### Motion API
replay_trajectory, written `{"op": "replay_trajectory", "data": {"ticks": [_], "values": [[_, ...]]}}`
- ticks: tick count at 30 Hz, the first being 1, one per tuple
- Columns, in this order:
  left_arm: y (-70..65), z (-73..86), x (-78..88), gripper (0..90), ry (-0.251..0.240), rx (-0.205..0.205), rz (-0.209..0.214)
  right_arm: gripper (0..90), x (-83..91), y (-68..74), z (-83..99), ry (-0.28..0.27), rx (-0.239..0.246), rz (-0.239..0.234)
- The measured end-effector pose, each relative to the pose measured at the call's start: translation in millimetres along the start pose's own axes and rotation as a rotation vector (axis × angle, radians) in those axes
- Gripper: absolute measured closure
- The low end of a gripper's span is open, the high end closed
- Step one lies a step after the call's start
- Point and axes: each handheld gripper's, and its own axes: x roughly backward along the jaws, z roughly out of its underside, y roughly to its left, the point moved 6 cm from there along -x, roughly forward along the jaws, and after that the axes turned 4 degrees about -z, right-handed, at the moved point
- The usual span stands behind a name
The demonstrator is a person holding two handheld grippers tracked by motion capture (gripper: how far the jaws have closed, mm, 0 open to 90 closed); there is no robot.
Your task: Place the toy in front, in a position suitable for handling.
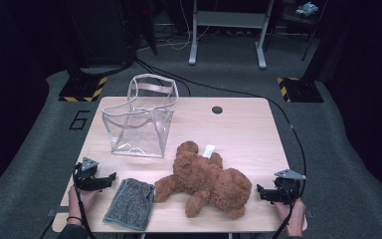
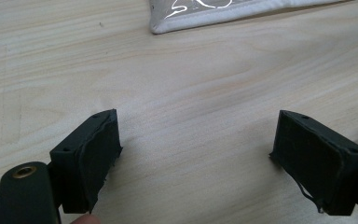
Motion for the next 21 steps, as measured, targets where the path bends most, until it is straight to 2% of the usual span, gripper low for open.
{"op": "replay_trajectory", "data": {"ticks": [21], "values": [[0.6, 0.3, 0.2, 14.8, 0.002, 0.006, -0.003, 0.0, 0.1, 0.2, -0.2, -0.004, -0.007, 0.008]]}}
